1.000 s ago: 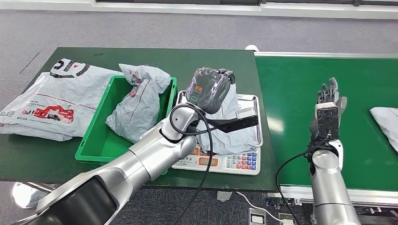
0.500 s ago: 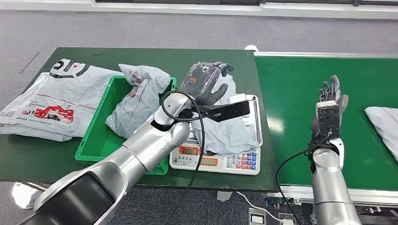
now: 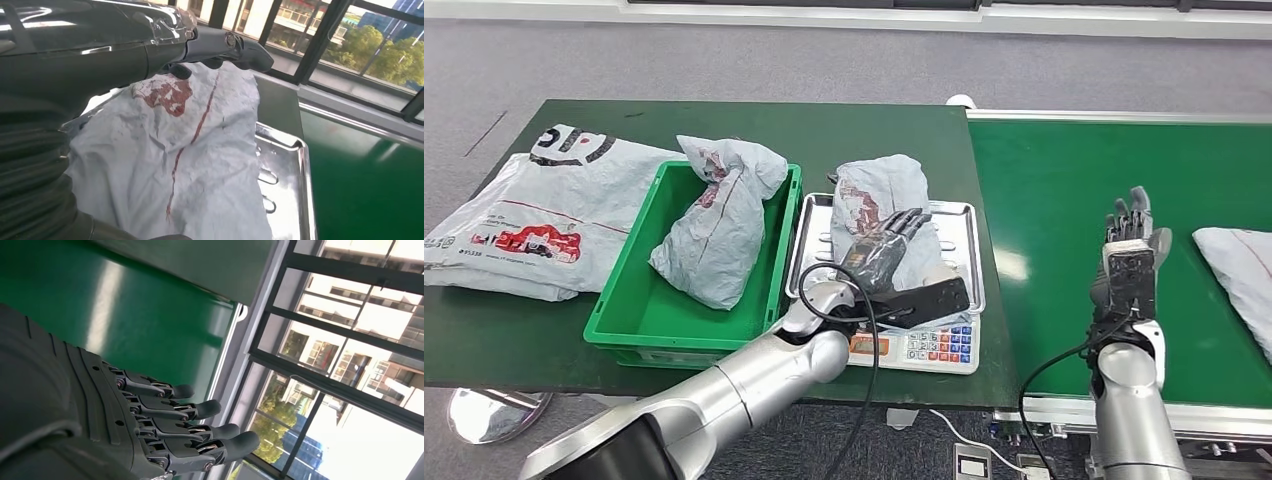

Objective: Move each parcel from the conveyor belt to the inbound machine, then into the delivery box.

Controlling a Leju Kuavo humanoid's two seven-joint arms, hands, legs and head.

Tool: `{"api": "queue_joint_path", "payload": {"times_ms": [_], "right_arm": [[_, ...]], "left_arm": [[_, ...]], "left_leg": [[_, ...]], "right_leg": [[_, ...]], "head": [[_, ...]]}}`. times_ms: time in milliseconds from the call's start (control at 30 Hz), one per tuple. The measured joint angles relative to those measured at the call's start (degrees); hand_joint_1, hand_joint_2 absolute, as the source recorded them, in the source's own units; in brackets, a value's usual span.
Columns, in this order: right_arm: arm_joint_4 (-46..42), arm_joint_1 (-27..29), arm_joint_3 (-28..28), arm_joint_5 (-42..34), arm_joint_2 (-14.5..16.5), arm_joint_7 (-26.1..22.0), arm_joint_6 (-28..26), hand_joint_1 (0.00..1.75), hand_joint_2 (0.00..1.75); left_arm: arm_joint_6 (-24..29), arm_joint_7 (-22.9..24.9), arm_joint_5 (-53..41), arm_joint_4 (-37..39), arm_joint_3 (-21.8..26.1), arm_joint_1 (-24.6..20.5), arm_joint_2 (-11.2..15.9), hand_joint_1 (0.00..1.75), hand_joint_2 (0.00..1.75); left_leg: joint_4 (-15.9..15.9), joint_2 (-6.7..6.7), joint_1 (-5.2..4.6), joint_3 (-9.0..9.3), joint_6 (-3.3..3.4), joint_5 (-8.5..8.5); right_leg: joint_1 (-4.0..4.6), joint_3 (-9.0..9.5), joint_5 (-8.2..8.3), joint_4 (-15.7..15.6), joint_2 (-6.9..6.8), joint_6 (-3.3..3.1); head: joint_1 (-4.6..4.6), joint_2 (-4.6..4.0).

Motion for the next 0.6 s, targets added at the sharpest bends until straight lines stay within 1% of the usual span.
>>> {"api": "queue_joint_path", "payload": {"times_ms": [233, 467, 600], "right_arm": [[-0.78, 0.53, -0.17, -0.58, -0.16, 0.01, 0.22, 0.0, 0.0], [-1.48, 0.8, -0.44, -0.72, -0.19, 0.0, 0.49, 0.0, 0.0], [-1.49, 0.53, -0.49, -0.73, -0.39, -0.02, 0.58, 0.0, 0.0]], "left_arm": [[-3.65, 2.27, -1.07, 0.44, -4.85, -0.05, -0.02, 0.0, 1.75], [-3.6, 5.19, -7.01, 0.64, -10.57, 0.4, -0.02, 0.0, 1.75], [-3.49, 6.0, -9.09, 0.69, -12.7, 0.65, -0.02, 0.0, 1.75]], "left_leg": [[0.0, 0.02, 0.0, 0.02, -0.01, 0.02], [0.0, 0.01, 0.0, 0.02, -0.01, 0.02], [0.0, 0.01, 0.0, 0.01, 0.0, 0.01]], "right_leg": [[0.0, 0.01, 0.01, 0.0, 0.0, 0.0], [0.0, 0.01, 0.01, 0.0, 0.0, 0.0], [0.0, 0.01, 0.0, 0.0, -0.01, 0.0]], "head": [[0.0, 0.0], [0.0, 0.0], [0.0, 0.0]]}}
